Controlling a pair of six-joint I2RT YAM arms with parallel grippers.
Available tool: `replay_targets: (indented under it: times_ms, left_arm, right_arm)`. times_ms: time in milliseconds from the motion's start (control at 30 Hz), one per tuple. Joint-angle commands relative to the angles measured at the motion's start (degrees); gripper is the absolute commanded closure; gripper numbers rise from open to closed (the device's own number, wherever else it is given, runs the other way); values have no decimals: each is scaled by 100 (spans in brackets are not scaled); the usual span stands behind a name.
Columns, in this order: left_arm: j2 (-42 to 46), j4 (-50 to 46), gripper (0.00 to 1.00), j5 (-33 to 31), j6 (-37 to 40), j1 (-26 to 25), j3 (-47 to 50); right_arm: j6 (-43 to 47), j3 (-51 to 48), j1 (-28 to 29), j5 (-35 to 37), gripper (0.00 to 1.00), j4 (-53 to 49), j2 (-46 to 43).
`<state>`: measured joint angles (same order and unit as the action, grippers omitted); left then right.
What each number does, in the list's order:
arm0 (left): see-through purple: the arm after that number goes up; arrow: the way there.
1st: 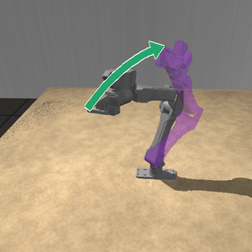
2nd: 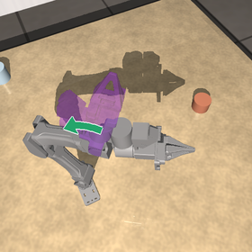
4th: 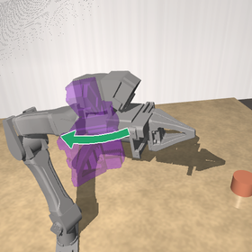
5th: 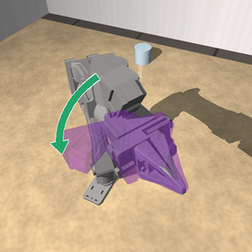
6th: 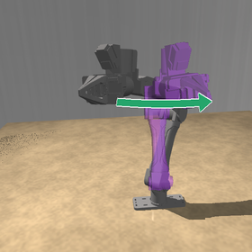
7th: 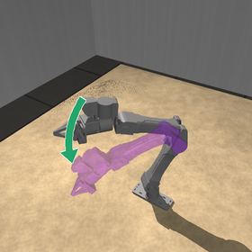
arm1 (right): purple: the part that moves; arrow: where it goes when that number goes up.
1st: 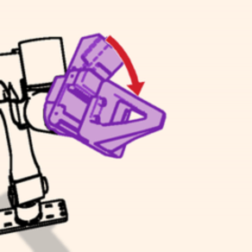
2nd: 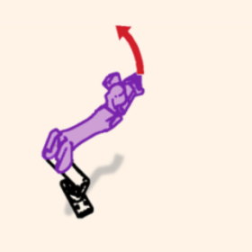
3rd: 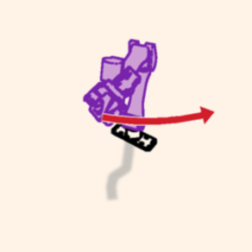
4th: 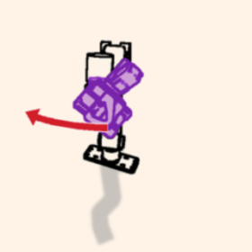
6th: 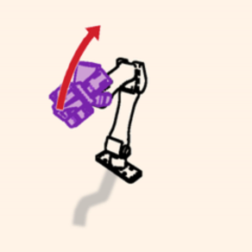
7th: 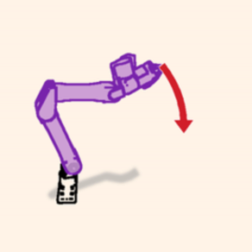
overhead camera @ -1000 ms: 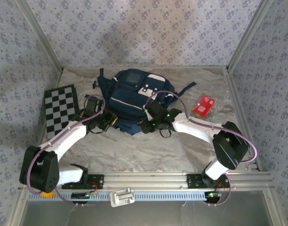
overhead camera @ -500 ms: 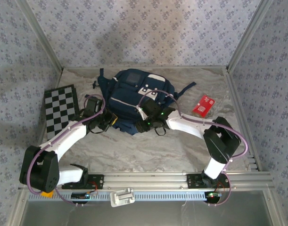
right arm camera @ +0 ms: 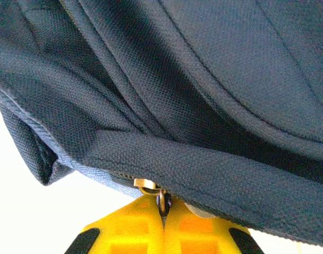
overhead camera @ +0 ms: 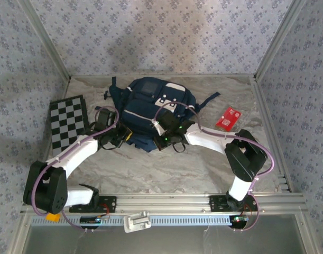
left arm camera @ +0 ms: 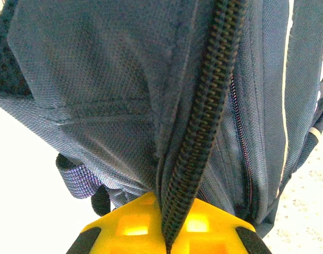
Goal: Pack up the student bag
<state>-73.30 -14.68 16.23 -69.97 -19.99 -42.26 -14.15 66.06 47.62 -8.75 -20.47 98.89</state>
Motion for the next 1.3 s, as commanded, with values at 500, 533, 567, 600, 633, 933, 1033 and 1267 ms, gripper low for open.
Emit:
replay_targets:
  times_ms: [500, 533, 567, 600, 633, 933, 1033, 1267]
  left_arm:
    - [341, 214, 100, -217, -17, 5, -163]
    - [393, 191, 100, -236, 20, 93, -140]
    - [443, 154, 100, -262, 81, 183, -129]
    - [472, 105, 100, -305, 152, 265, -137]
    - [461, 56, 100, -308, 215, 334, -159]
    - [357, -137, 100, -26, 505, 987, -302]
    - [342, -286, 100, 75, 558, 1186, -357]
    - [174, -338, 100, 196, 757, 1286, -510]
  right_arm:
    - [-1569, 1805, 933, 1223, 100, -2543, 251]
    - [-1714, 1749, 898, 1273, 100, -2693, 164]
    - [-1862, 1654, 854, 1287, 100, -2805, 39]
    - [-2024, 1580, 838, 1323, 100, -2901, -93]
    - [-2131, 1496, 835, 1380, 100, -2964, -208]
    - [-2550, 640, 89, 1555, 100, -3277, -871]
    - [-2347, 687, -53, 1834, 100, -3332, -809]
    - [-1873, 661, -143, 1833, 100, -2932, -594]
